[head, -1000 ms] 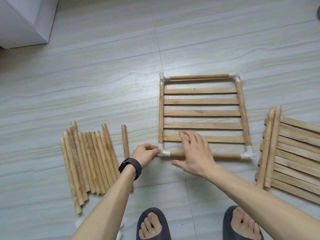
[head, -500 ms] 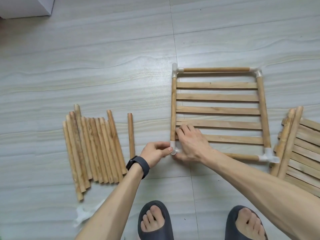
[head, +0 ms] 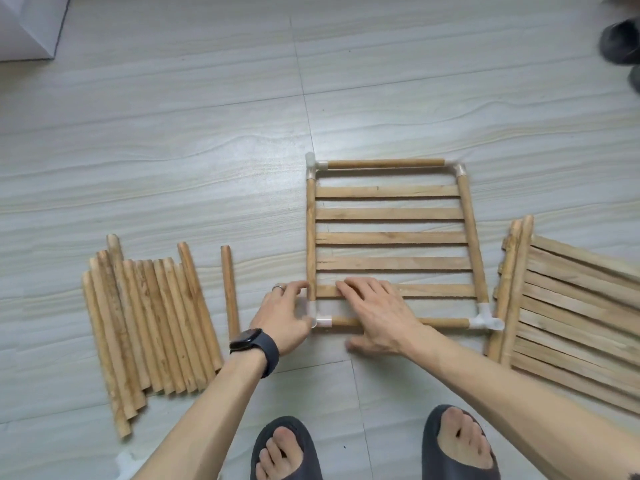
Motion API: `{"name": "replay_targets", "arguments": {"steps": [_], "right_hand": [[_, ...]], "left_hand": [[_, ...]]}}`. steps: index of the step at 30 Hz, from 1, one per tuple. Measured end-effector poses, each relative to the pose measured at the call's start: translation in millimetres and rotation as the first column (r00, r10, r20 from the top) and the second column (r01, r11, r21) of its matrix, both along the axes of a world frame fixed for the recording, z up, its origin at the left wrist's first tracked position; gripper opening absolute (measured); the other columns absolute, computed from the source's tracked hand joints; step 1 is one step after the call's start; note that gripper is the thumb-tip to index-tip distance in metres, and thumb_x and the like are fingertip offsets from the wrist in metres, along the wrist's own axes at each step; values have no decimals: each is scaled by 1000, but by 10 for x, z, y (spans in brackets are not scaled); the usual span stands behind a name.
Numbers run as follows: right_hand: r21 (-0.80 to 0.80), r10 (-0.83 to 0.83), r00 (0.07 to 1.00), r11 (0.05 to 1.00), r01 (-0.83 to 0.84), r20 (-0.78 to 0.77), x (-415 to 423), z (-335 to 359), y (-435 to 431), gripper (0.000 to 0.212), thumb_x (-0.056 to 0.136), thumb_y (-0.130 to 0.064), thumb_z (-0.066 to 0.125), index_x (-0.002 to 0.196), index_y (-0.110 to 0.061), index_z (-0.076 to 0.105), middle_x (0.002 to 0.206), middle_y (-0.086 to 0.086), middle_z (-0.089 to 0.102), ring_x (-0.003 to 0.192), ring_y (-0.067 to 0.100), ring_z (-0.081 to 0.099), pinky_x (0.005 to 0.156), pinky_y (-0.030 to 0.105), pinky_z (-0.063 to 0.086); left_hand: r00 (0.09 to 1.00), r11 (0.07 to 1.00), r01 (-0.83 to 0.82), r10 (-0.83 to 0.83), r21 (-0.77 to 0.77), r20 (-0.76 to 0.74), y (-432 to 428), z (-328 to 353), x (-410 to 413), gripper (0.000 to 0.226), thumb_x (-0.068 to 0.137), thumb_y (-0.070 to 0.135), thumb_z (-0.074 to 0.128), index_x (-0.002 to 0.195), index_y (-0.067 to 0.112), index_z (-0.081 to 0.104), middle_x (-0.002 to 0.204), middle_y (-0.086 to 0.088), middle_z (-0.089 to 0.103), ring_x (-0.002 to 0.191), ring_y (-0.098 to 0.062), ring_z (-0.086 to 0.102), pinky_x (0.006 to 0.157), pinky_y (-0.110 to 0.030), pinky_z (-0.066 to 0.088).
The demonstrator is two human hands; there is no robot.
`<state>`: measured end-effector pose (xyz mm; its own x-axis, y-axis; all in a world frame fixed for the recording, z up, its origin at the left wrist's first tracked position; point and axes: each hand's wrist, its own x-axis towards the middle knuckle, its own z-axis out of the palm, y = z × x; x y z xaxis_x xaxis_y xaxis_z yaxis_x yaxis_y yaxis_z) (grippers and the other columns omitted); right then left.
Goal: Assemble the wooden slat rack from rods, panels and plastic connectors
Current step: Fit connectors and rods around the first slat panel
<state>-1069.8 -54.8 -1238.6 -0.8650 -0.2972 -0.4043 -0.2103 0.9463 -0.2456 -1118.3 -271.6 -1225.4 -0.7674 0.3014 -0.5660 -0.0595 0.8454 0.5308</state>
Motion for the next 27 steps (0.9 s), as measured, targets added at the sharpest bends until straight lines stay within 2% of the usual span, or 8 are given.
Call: {"name": "replay_targets", "arguments": {"steps": [3,5,7,9,11,15,22,27], "right_hand": [[140,-95,993,986,85,66,373,74,621,111,74,-56,72,159,-27,8,163,2,17,147,26,22,122,45,19],[275,-165,980,953,128,115,497,158,1035,112,73,-52,71,159,-30,2,163,3,11,150,27,15,122,50,15],[369,-228,960,916,156,159,507,251,1346,109,75,-38,70,159,-30,2,161,3,12,150,26,14,121,53,18],[413,-216,963,901,132,163,455,305,1495,96,78,-23,65,159,-25,11,158,3,22,147,24,23,117,48,28],[419,-149,979,905,79,137,398,305,1514,82,80,-16,64,152,-18,25,150,3,34,140,25,34,108,40,38],[385,-79,992,922,35,99,317,287,1352,70,79,-14,67,141,-15,35,139,4,40,132,26,40,100,39,42],[308,-55,991,951,16,119,603,263,967,73,80,-17,66,144,-17,32,144,4,35,131,27,36,94,39,42],[431,-118,981,901,40,156,733,305,854,73,80,-17,66,144,-18,31,144,4,35,132,26,38,90,38,39]], "left_hand": [[868,903,337,-407,-266,-284,228,88,64,77,82,51,56,150,30,27,152,0,36,141,-22,27,114,-38,28],[757,765,487,-611,-422,-231,389,73,79,92,84,54,60,156,22,12,161,-2,21,150,-24,10,121,-46,10],[671,608,553,-730,-569,-129,495,42,49,93,90,35,60,157,12,0,164,-7,12,153,-26,-4,121,-53,-2],[643,525,542,-762,-657,-78,527,33,-23,85,90,19,55,156,6,4,162,-10,17,153,-26,-5,121,-56,-1],[627,491,535,-776,-687,-66,525,36,-69,78,87,18,58,152,6,18,156,-11,28,152,-27,3,121,-56,5],[670,528,516,-739,-675,-66,339,29,10,69,83,17,59,146,10,31,148,-8,38,148,-27,13,119,-53,12],[764,607,480,-644,-634,-38,-245,-20,437,80,83,18,58,153,14,21,156,-5,29,152,-23,3,120,-52,9],[782,675,505,-621,-538,-45,-275,-30,652,80,89,23,57,156,13,13,161,-4,19,153,-21,-6,122,-51,5]]}}
